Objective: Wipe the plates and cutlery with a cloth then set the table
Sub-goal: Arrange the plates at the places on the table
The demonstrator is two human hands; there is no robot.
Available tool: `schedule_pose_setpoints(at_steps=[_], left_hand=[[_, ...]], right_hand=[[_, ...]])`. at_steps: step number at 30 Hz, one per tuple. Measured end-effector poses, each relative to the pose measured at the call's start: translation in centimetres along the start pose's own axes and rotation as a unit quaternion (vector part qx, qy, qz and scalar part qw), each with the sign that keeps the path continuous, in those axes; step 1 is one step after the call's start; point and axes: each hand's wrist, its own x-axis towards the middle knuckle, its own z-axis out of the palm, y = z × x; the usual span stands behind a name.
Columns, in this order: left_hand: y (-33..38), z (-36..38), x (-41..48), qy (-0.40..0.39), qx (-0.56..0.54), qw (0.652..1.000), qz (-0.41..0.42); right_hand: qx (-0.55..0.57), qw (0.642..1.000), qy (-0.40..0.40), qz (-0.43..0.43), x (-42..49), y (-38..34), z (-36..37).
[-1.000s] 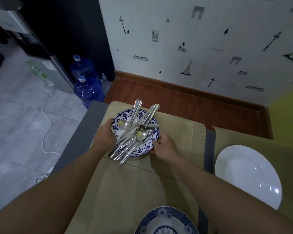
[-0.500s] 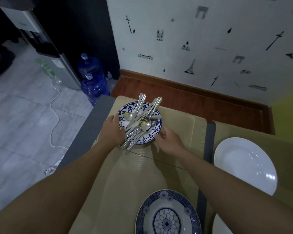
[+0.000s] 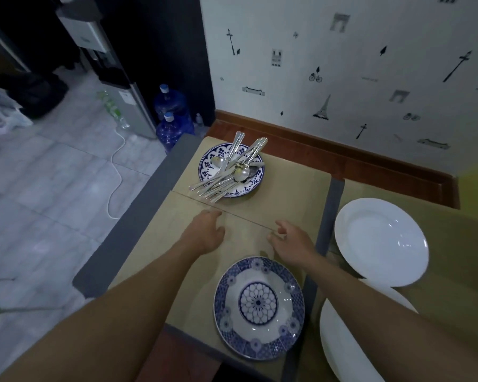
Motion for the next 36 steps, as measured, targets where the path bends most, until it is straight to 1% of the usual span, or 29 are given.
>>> schedule_pose_setpoints(at_steps=[7,11,13,17,21,27,36], left_hand=[[0.1,5.1,-6.4,-0.062,-0.026,0.996,-0.063],[-0.2,7.0,-8.7,-0.070,-0.047,0.992,-0.092],[-0.2,7.8,-9.7,-0.067,-0.057,0.992,-0.091],[-0.1,8.7,-11.1,-0.057,-0.089,0.992,-0.075],[-0.5,8.9,-11.3,-0.043,-0.088,0.993,-0.069],[-2.2,7.8,-10.4,-0.015,-0.101,0.992,-0.078],[-8.3,3.6,-8.2,-0.001,-0.112,0.989,-0.101]], right_hand=[[-0.029,0.999,-0.032,0.006,-3.9,3.8,1.1],[-0.022,0.999,-0.038,0.016,-5.4,5.4,1.8],[-0.021,0.999,-0.038,0.021,-6.1,5.9,2.1],[-0.023,0.999,-0.040,0.002,-6.7,7.0,2.8],[-0.016,1.000,-0.025,-0.007,-6.4,7.6,3.4],[0.010,1.000,-0.015,-0.007,-6.3,5.5,4.5],[0.023,1.000,-0.015,-0.004,-2.5,-0.1,8.4]])
